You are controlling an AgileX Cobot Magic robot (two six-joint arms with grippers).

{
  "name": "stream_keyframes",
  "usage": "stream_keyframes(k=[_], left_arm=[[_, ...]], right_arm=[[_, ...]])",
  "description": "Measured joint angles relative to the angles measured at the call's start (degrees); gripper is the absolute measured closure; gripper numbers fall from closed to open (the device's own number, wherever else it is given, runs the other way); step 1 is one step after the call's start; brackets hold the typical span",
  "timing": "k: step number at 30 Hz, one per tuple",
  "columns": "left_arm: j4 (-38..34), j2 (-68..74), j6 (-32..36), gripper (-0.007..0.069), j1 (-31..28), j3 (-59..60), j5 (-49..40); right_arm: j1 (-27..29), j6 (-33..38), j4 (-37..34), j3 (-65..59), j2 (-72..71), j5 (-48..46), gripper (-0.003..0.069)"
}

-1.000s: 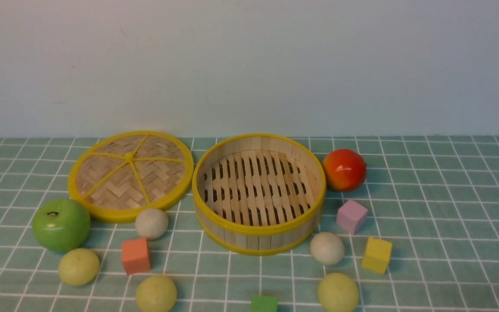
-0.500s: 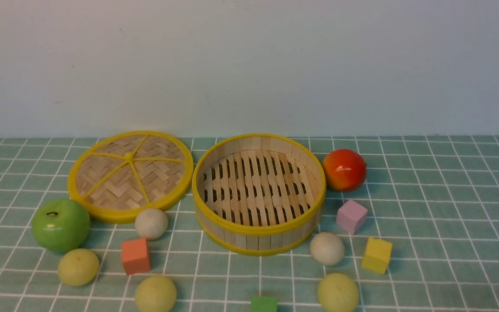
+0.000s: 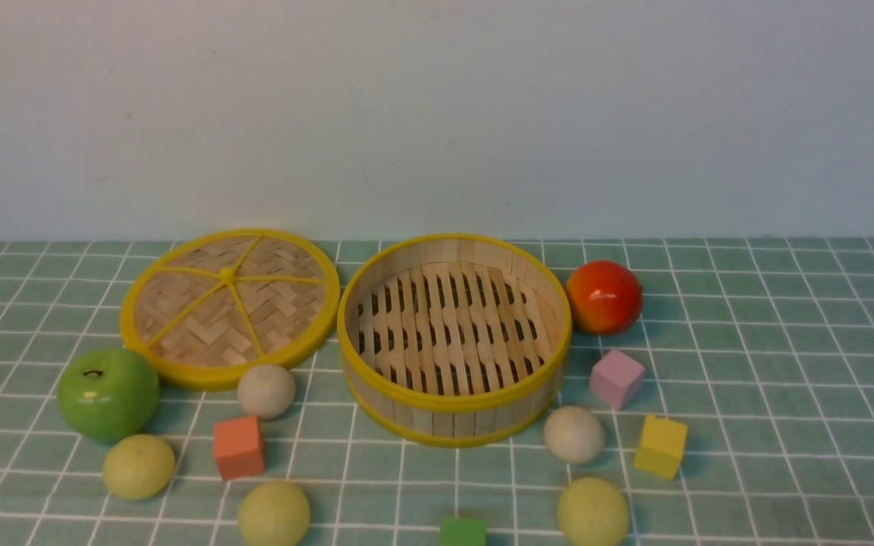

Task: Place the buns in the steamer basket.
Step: Use the left arm to grab a steamed stuffed bun

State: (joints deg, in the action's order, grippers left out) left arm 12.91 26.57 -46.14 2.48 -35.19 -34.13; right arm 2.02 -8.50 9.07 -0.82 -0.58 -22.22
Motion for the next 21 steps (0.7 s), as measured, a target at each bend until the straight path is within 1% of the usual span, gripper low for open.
stream_keyframes(k=[2,6,11,12,13,15,16,17,20,21], left_arm=[[0.9,3.0,0.1,0.0386,0.0,0.0,-4.7],[1.0,8.8,0.1,0.0386,0.0,-0.1,-6.7],[-5.7,16.2,0.1,0.0386,0.0,-0.2,-6.0],[-9.6,19.1,0.4,0.0386,0.0,-0.2,-6.0],[-11.1,20.8,0.9,0.0386,0.0,-0.3,-6.0],[-16.3,25.3,4.6,0.0386,0.0,-0.6,-5.8],[-20.1,28.1,8.9,0.0386,0.0,-1.2,-5.9],[-22.4,29.9,12.0,0.0386,0.0,-1.7,-6.1],[-30.9,35.9,25.0,0.0386,0.0,-5.2,-6.9],[-32.8,37.8,28.2,0.0386,0.1,-6.7,-7.2]], right_arm=[[0.0,0.0,0.0,0.0,0.0,0.0,0.0421],[0.0,0.0,0.0,0.0,0.0,0.0,0.0421],[0.0,0.0,0.0,0.0,0.0,0.0,0.0421],[0.0,0.0,0.0,0.0,0.0,0.0,0.0421],[0.0,0.0,0.0,0.0,0.0,0.0,0.0421],[0.0,0.0,0.0,0.0,0.0,0.0,0.0421],[0.0,0.0,0.0,0.0,0.0,0.0,0.0421],[0.0,0.0,0.0,0.0,0.0,0.0,0.0421],[0.0,0.0,0.0,0.0,0.0,0.0,0.0421],[0.0,0.0,0.0,0.0,0.0,0.0,0.0421]])
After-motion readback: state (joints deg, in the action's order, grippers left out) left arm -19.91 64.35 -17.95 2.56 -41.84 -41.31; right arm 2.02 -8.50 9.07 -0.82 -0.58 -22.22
